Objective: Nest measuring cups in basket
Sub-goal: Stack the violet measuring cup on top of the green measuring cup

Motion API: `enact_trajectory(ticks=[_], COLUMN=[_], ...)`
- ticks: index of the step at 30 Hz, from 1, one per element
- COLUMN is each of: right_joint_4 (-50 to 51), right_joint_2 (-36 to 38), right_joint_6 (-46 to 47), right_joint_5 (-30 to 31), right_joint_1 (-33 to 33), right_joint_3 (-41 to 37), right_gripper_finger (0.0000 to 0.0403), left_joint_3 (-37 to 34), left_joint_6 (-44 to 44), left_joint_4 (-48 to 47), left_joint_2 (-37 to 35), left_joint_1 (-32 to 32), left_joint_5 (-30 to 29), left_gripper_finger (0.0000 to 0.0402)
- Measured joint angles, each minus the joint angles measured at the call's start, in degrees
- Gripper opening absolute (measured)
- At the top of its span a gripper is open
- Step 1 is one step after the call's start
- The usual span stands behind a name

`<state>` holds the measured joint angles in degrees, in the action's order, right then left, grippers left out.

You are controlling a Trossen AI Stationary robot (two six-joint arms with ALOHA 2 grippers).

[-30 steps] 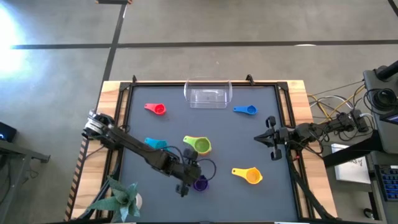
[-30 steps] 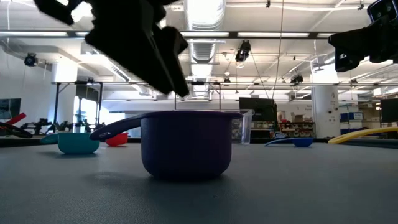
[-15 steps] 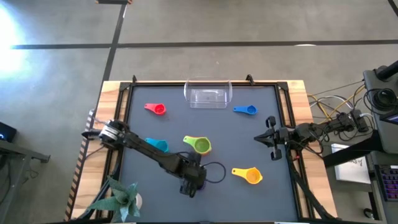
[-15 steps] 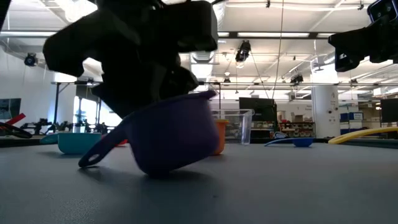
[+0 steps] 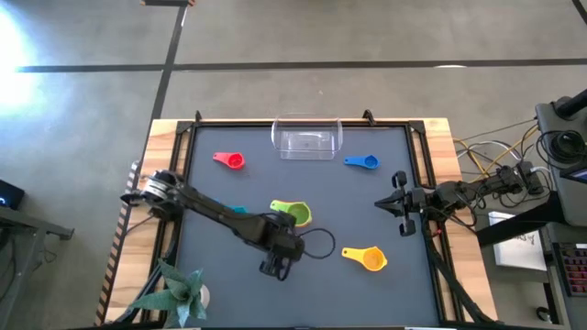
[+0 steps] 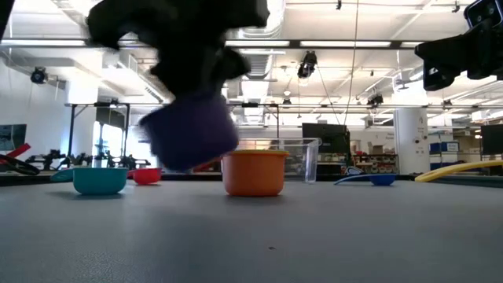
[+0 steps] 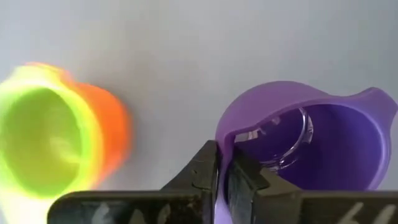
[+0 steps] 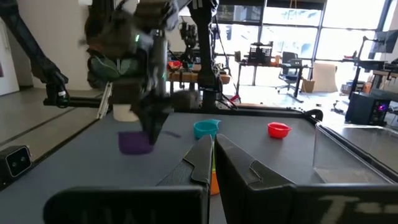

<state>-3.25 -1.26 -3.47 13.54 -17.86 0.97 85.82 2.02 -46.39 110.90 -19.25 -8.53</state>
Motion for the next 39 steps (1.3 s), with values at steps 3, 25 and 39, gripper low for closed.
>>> enact_trajectory(ticks=[3, 25, 39], right_joint_4=[0.01, 0.0, 0.0], right_joint_2=[-0.02, -0.04, -0.02], right_joint_6=[-0.06, -0.06, 0.0], right_joint_5=[0.0, 0.0, 0.0], right_joint_1=[0.0, 0.0, 0.0], right_joint_3=[0.0, 0.0, 0.0], right_gripper_finger=[0.0009, 0.0009, 0.0009], left_joint_3=[4.36, 9.31, 15.19], left_joint_6=[4.68, 1.99, -2.57], left_joint_4=[-3.57, -6.82, -11.29], left_joint_2=[-0.51, 4.65, 9.02], left_joint_1=[2.88, 21.23, 21.34], left_joint_5=[-1.0, 6.62, 6.27], left_gripper_finger=[0.0001, 0.0, 0.0036])
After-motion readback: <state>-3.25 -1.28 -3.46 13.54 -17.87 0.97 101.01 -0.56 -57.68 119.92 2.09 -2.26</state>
